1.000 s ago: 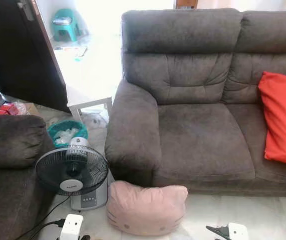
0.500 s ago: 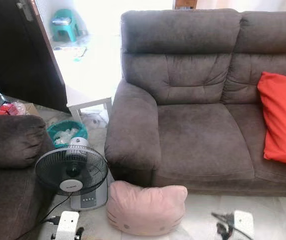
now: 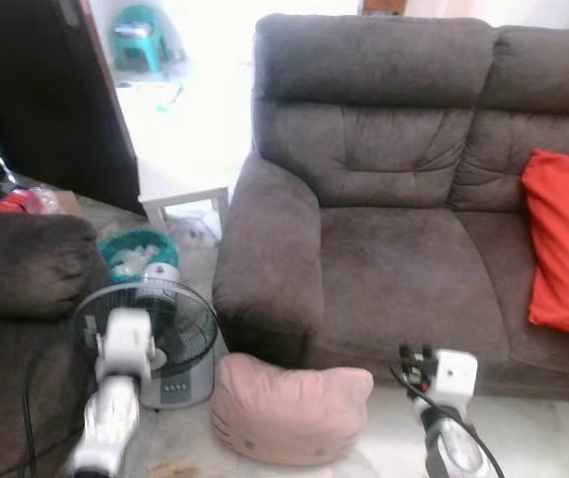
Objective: Move the pillow to the sofa from floor
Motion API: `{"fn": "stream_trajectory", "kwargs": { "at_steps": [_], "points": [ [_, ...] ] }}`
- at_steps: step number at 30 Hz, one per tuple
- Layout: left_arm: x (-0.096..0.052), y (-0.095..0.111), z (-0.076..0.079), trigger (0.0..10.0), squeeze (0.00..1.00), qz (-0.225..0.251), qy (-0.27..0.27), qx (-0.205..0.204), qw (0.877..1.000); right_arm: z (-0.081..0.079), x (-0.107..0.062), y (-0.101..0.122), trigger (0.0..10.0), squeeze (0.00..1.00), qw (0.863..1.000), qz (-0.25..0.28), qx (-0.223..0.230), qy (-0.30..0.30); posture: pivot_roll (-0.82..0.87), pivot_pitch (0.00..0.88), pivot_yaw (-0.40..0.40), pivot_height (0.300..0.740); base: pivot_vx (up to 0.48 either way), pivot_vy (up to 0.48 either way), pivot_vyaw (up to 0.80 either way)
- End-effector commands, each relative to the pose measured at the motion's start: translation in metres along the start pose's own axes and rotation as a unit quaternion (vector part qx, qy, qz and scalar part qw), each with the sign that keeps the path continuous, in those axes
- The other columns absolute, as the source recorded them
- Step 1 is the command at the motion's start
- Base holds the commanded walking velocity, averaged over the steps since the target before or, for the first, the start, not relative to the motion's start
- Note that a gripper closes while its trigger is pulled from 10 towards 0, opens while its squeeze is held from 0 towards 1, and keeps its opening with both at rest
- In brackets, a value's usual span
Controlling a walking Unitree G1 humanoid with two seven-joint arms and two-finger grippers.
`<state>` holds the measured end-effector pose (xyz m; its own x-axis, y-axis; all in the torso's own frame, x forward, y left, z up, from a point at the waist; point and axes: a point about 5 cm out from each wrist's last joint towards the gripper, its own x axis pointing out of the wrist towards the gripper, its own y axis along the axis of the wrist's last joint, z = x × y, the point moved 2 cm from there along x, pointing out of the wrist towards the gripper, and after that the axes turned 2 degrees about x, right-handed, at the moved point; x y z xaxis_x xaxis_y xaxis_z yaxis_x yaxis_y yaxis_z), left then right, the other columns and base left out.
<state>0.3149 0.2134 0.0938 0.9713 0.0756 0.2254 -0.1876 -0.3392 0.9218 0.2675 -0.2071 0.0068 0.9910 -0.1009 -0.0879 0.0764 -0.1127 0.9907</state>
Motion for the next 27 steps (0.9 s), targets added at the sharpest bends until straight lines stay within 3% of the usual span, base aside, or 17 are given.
{"fn": "stream_trajectory", "kwargs": {
  "at_steps": [1, 3, 5, 12, 18, 27],
  "points": [
    [-0.007, 0.002, 0.013, 10.0, 0.0, -0.002, -0.03, -0.001, 1.0, 0.007, 0.0, 0.01, 10.0, 0.0, 1.0, 0.023, 0.004, -0.013, 0.06, 0.0, -0.022, 0.74, 0.0, 0.0, 0.0],
    [-0.008, 0.006, 0.015, 10.0, 0.0, 0.004, -0.03, -0.007, 1.0, 0.007, -0.001, 0.014, 10.0, 0.0, 0.999, 0.03, 0.003, -0.015, 0.06, 0.0, -0.021, 0.74, 0.0, 0.0, 0.0],
    [-0.013, 0.018, 0.018, 10.0, 0.0, 0.023, -0.024, -0.032, 0.999, 0.005, -0.006, 0.032, 10.0, 0.0, 0.998, 0.067, -0.009, -0.013, 0.06, 0.005, -0.022, 0.74, 0.0, 0.0, 0.0],
    [-0.033, 0.025, 0.017, 10.0, 0.0, 0.032, -0.034, -0.017, 0.999, 0.011, -0.024, 0.053, 10.0, 0.0, 0.993, 0.117, -0.015, -0.027, 0.07, 0.015, -0.022, 0.74, 0.0, 0.0, 0.0],
    [-0.045, 0.023, 0.016, 10.0, 0.0, 0.004, -0.042, -0.014, 0.999, 0.008, -0.03, 0.05, 10.0, 0.0, 0.994, 0.102, -0.019, -0.025, 0.07, 0.02, -0.023, 0.74, 0.0, 0.0, 0.0],
    [-0.037, 0.028, 0.015, 10.0, 0.0, -0.01, -0.046, -0.03, 0.998, 0.005, -0.023, 0.053, 10.0, 0.0, 0.996, 0.08, -0.011, -0.028, 0.07, 0.016, -0.017, 0.74, 0.0, 0.0, 0.0]
  ]
}}
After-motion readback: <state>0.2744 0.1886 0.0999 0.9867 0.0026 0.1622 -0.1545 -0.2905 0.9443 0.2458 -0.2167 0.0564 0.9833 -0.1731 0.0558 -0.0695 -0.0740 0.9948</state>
